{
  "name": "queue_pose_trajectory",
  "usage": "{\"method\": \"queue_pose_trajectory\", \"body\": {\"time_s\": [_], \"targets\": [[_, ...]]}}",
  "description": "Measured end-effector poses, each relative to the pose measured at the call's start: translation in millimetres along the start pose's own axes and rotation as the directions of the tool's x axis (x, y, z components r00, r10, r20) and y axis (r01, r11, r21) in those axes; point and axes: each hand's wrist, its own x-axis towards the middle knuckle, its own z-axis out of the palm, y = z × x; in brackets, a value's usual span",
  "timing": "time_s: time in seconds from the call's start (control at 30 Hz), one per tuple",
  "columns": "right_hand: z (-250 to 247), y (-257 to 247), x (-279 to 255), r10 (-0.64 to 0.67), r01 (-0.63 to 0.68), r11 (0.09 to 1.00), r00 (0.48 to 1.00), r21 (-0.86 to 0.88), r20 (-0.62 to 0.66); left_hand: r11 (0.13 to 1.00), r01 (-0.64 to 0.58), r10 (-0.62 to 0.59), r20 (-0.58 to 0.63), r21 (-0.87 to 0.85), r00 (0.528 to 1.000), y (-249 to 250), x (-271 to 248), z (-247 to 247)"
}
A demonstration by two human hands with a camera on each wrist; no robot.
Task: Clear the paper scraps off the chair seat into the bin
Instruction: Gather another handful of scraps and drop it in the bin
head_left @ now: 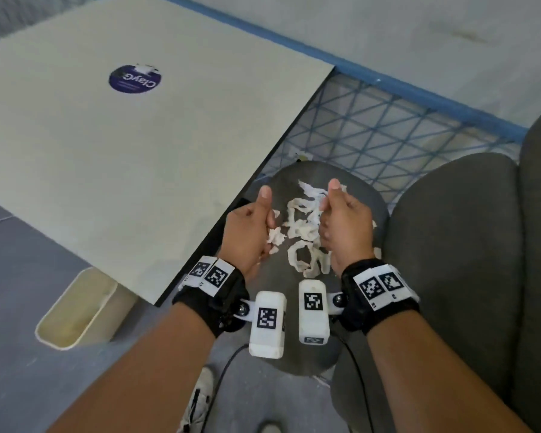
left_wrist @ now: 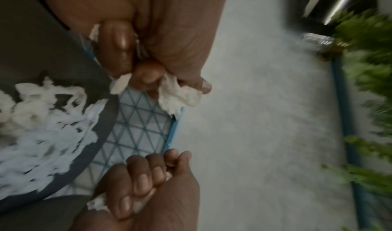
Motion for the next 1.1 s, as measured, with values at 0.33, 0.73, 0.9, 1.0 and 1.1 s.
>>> {"method": "queue_pose_trajectory", "body": {"time_s": [0.33, 0.73, 0.9, 1.0, 1.1], "targets": [[177, -66, -110, 0.094, 0.002, 0.987, 0.794, -0.158, 0.601, 0.931, -0.138, 0.039, -0.284, -0.338, 0.958, 72, -74, -199], [383, 111, -230, 0.259, 0.271, 0.838, 0.566, -0.474, 0.783, 0.927, -0.004, -0.226, -0.566, -0.375, 0.793, -36, -127, -425], [433, 199, -224, 0.326, 0.253, 0.781, 0.615, -0.571, 0.718, 0.939, 0.106, -0.29, -0.593, -0.326, 0.751, -107, -106, -493], [462, 242, -215, 0.364, 0.206, 0.743, 0.674, -0.636, 0.643, 0.943, 0.208, -0.323, -0.571, -0.258, 0.755, -149, -80, -532], [490, 282, -198, 0.384, 0.212, 0.689, 0.705, -0.693, 0.596, 0.924, 0.332, -0.38, -0.567, -0.191, 0.731, -190, -48, -562]]}}
